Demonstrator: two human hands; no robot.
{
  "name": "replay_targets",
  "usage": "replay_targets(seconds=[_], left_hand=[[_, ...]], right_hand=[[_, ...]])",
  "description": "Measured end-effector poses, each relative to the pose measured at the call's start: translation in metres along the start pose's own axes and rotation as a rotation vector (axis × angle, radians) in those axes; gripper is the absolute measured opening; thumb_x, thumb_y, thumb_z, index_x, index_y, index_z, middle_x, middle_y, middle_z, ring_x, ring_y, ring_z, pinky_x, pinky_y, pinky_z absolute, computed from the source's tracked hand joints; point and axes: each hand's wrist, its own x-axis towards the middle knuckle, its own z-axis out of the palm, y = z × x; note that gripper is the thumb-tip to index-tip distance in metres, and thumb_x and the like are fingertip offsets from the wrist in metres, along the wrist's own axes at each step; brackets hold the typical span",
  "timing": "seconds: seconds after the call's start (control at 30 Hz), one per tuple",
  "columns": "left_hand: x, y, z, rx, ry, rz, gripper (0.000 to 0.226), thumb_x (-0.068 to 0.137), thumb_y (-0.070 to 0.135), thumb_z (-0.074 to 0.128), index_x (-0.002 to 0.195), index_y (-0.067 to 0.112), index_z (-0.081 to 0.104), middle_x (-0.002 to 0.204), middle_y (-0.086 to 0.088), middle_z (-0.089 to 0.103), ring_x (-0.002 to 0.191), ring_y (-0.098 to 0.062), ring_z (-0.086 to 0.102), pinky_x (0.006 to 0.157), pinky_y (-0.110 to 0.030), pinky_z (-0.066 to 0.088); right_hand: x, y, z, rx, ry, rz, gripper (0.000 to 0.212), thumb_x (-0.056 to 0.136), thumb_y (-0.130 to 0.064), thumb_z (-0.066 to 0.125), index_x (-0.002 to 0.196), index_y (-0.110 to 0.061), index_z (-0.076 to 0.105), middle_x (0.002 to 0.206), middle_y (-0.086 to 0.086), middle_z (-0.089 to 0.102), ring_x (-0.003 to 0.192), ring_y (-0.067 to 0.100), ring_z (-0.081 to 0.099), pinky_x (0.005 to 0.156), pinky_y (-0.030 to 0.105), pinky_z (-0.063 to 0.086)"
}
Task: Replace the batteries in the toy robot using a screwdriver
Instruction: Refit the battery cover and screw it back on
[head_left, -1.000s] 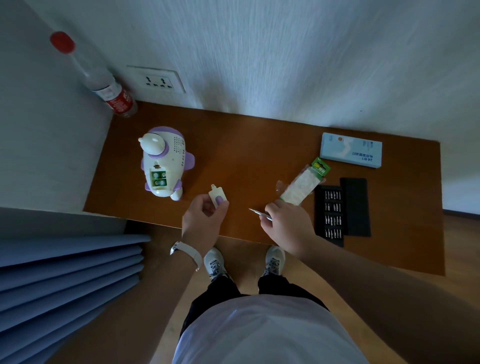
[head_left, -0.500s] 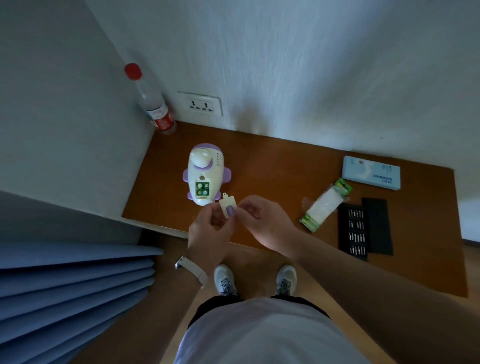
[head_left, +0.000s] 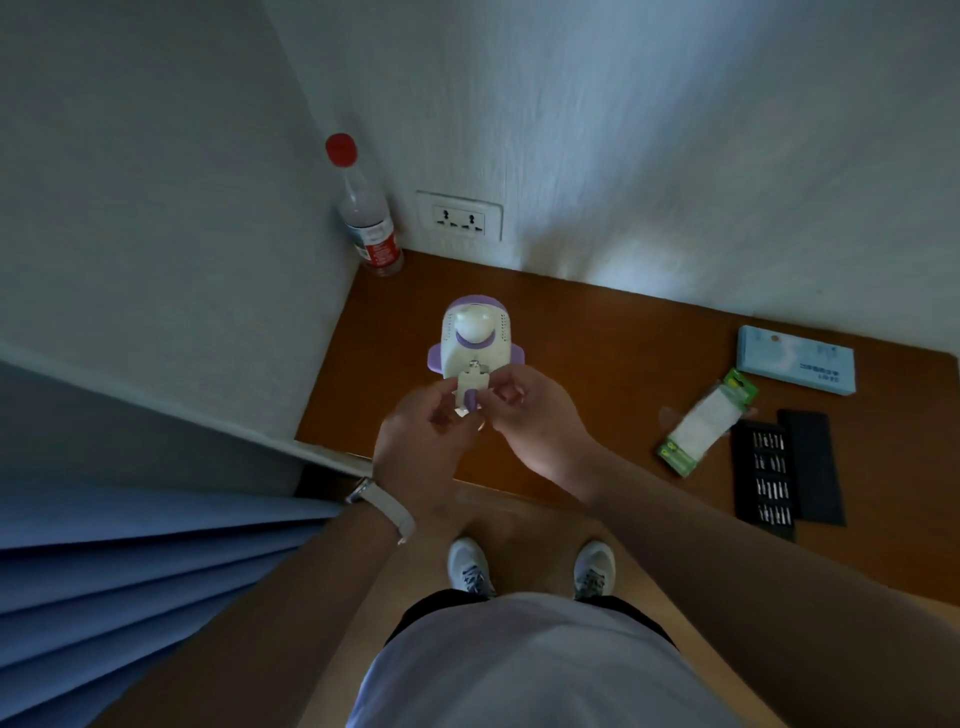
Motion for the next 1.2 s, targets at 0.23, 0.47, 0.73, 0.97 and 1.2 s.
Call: replay_targets(seconds=[0.23, 0.47, 0.73, 0.97, 1.2], left_hand=[[0.031, -0.007, -0.007, -0.005, -0.118, 0.085, 0.034, 0.100, 0.027, 0.057, 0.130, 0.011, 0.063, 0.113, -0.006, 0.068, 0.101, -0.015, 0.062, 0.076, -0.014, 0.045], [0.041, -0.018, -0.007, 0.057, -0.117, 0.105, 0.027, 0.099, 0.024, 0.060, 0.120, 0.009, 0.067, 0.105, -0.002, 0.061, 0.097, -0.014, 0.058, 0.074, -0.009, 0.041], [0.042, -0.018, -0.007, -0.022, -0.103, 0.050, 0.018, 0.092, 0.025, 0.069, 0.109, 0.019, 0.063, 0.099, 0.004, 0.061, 0.086, -0.005, 0.058, 0.073, -0.013, 0.045], [0.046, -0.019, -0.014, -0.033, -0.174, 0.138, 0.030, 0.093, 0.017, 0.068, 0.123, 0.016, 0.062, 0.100, 0.005, 0.057, 0.089, -0.002, 0.056, 0.075, -0.013, 0.045], [0.042, -0.020, -0.010, -0.047, -0.176, 0.143, 0.028, 0.093, 0.018, 0.068, 0.120, 0.013, 0.062, 0.101, 0.005, 0.057, 0.091, 0.000, 0.056, 0.076, -0.013, 0.046]], right_hand=[[0.019, -0.002, -0.006, 0.032, 0.054, -0.022, 0.020, 0.092, -0.031, 0.062, 0.105, -0.015, 0.064, 0.095, -0.007, 0.070, 0.085, 0.008, 0.068, 0.073, 0.032, 0.058], [0.021, -0.001, -0.007, 0.017, 0.005, -0.027, 0.016, 0.094, -0.020, 0.058, 0.105, -0.009, 0.063, 0.097, -0.004, 0.069, 0.088, 0.011, 0.066, 0.077, 0.033, 0.058], [0.026, -0.002, -0.010, -0.035, -0.020, -0.012, 0.014, 0.093, -0.025, 0.058, 0.098, -0.013, 0.063, 0.090, 0.000, 0.068, 0.084, 0.017, 0.065, 0.076, 0.042, 0.056], [0.026, 0.002, -0.013, -0.132, -0.063, -0.070, 0.012, 0.096, -0.022, 0.055, 0.097, -0.013, 0.063, 0.086, 0.003, 0.069, 0.079, 0.020, 0.065, 0.073, 0.046, 0.055], [0.021, 0.009, -0.012, -0.163, -0.037, -0.148, 0.003, 0.094, -0.021, 0.061, 0.093, -0.020, 0.058, 0.086, 0.002, 0.066, 0.077, 0.019, 0.063, 0.069, 0.043, 0.055]])
